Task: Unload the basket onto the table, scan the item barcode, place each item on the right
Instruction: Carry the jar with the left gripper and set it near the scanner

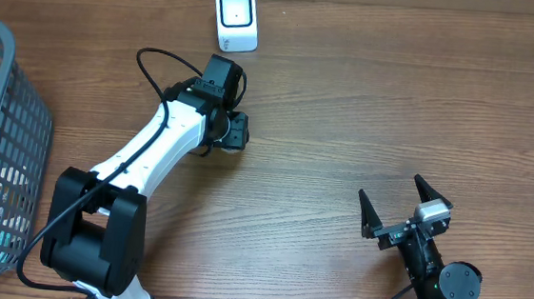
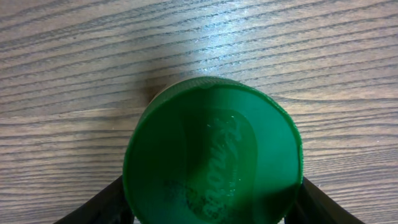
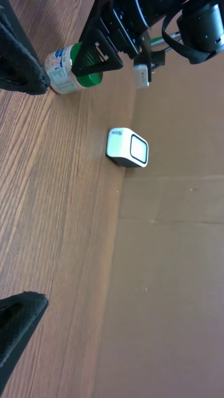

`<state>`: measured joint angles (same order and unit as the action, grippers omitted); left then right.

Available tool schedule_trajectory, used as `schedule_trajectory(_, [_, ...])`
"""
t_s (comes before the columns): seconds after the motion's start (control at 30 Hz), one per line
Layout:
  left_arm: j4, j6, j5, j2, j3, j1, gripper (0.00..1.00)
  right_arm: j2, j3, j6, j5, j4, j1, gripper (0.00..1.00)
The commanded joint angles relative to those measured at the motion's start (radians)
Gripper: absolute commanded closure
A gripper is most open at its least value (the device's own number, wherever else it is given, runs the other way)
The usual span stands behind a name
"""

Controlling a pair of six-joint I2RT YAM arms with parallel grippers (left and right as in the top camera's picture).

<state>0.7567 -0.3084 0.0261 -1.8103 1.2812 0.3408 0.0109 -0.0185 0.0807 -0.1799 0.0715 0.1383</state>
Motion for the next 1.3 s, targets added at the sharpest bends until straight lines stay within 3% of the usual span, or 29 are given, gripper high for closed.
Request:
schedule_trajectory(0.0, [0.0, -0.01, 0.043, -0.002, -0.011, 0.008, 0.43, -0.008, 0.011, -0.006, -0.005, -0.005, -0.002, 0.0])
schedule_trajectory(0.37, [-0.05, -0.01, 0.132, -0.002, -0.011, 0.109, 0.44, -0.008, 0.011, -0.006, -0.005, -0.005, -0.002, 0.0])
schedule_trajectory(0.77, [-0.03, -0.003, 0.124, 0.008, 0.038, 0.157, 0.33, -0.008, 0.011, -0.006, -0.005, -0.005, -0.002, 0.0])
schedule_trajectory(0.97, [0.277, 0.003, 0.012, 0.057, 0.341, 0.134, 0.26, -0.008, 0.011, -0.006, -0.005, -0.005, -0.002, 0.0])
schedule_trajectory(1.07, [0.455, 0.036, -0.032, 0.075, 0.558, 0.089, 0.0, -0.008, 0.011, -0.006, -0.005, -0.005, -0.002, 0.0])
schedule_trajectory(1.27, [0.761, 0.069, -0.119, 0.079, 0.991, -0.126, 0.01, -0.008, 0.011, -0.006, -0.005, -0.005, -0.002, 0.0])
